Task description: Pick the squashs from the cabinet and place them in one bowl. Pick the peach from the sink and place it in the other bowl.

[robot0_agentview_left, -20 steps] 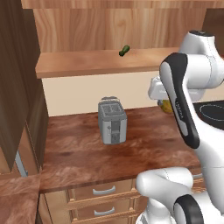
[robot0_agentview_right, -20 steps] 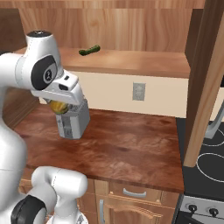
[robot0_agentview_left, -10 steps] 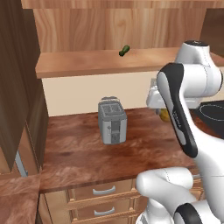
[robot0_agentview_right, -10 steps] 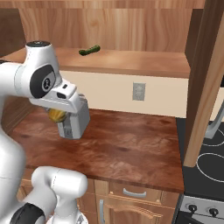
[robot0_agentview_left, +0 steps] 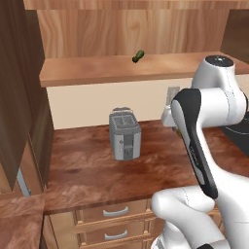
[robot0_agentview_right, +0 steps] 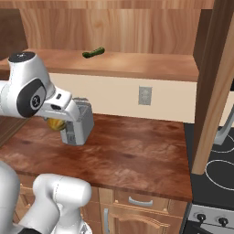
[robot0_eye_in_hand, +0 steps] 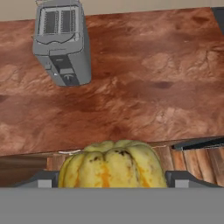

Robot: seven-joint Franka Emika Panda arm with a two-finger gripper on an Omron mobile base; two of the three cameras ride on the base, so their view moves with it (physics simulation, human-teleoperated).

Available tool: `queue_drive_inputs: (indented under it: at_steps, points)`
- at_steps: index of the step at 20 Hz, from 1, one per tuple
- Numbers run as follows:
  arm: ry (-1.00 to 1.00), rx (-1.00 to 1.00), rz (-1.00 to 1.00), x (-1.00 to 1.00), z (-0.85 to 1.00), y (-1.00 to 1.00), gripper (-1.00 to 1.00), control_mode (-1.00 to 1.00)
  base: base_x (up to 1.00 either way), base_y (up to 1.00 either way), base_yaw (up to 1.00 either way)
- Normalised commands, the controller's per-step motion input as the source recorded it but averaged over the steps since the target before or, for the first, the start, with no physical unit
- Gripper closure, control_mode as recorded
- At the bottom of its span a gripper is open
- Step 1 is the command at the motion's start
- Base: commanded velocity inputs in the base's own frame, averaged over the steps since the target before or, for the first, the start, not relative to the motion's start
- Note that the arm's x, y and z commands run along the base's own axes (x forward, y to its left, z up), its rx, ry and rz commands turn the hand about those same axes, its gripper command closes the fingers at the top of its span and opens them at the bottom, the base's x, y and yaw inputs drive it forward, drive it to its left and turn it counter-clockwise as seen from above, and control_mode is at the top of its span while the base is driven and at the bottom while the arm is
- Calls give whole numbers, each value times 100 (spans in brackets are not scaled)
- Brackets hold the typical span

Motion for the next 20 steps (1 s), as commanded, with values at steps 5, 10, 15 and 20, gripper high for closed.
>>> queue_drive_inputs:
  at_steps: [5,10,15,20]
  points:
    - [0,0,0,0,0,0,100,-100,0,0,0]
    - [0,0,0,0,0,0,100,-100,0,0,0]
    - [0,0,0,0,0,0,100,100,0,0,0]
    - [0,0,0,0,0,0,100,100,-51,8,0]
